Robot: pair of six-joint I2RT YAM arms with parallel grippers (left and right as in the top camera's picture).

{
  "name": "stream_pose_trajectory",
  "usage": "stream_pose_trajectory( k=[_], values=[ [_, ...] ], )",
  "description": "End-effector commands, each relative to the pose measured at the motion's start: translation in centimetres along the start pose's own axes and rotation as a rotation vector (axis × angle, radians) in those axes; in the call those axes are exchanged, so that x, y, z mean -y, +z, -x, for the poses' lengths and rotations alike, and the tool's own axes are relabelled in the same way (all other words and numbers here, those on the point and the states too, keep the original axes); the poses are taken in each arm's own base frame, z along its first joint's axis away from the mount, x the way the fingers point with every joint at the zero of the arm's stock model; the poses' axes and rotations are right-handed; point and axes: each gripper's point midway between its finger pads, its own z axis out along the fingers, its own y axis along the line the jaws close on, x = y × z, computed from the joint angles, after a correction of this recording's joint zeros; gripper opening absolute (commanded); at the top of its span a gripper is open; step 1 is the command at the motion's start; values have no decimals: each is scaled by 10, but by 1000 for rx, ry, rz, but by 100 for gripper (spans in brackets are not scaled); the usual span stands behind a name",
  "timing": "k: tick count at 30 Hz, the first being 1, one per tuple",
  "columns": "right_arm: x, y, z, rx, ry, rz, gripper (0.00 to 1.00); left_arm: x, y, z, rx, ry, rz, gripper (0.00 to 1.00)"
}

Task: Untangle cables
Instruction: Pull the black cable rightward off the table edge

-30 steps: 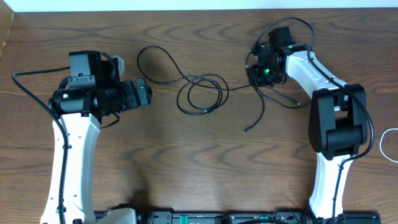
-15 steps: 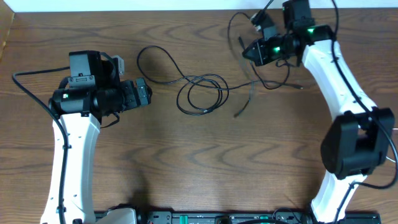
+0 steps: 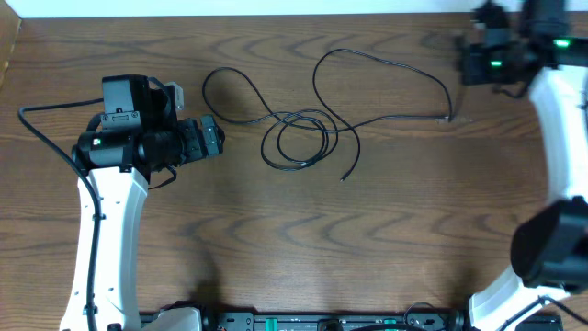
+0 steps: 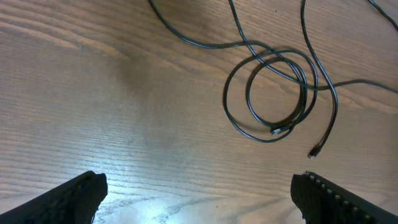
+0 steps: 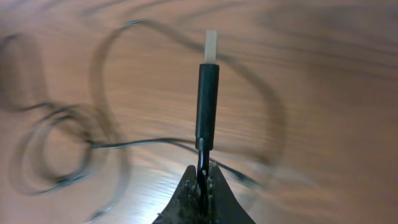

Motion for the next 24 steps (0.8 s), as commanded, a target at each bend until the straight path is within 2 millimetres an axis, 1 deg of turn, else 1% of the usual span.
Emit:
stream_pose_trajectory(
  k=[1,2,3,6,8,9,10,12,15,17,19,21,24],
  values=[
    [94,-63,5,56,140,-404,1,2,-4,-1,7,17,-12,100],
    [113,-77,2,62,179,-467,1,2,-4,-1,7,17,-12,100],
    [134,-95,-1,77,235,-527,1,2,-4,-1,8,18,-12,100],
    [170,-134,-9,128,416,-593,1,2,-4,-1,8,18,-12,100],
    [189,-156,-17,151,511,-646,1,2,-4,-1,8,18,-12,100],
    [200,-171,-21,162,548,-685,1,2,-4,-1,8,18,-12,100],
    [210,-185,-25,175,588,-729,1,2,-4,-1,8,18,-12,100],
    [222,-209,-31,210,663,-776,1,2,-4,-1,8,18,-12,100],
    [232,-240,-33,272,740,-807,1,2,-4,-1,8,21,-12,100],
    [234,-249,-33,288,747,-814,1,2,-4,-1,7,26,-12,100],
    [235,-251,-32,295,750,-819,1,2,-4,-1,7,26,-12,100],
    [238,-247,-34,285,752,-824,1,2,-4,-1,8,26,-12,100],
    [250,-233,-40,245,775,-840,1,2,-4,-1,7,26,-12,100]
  ],
)
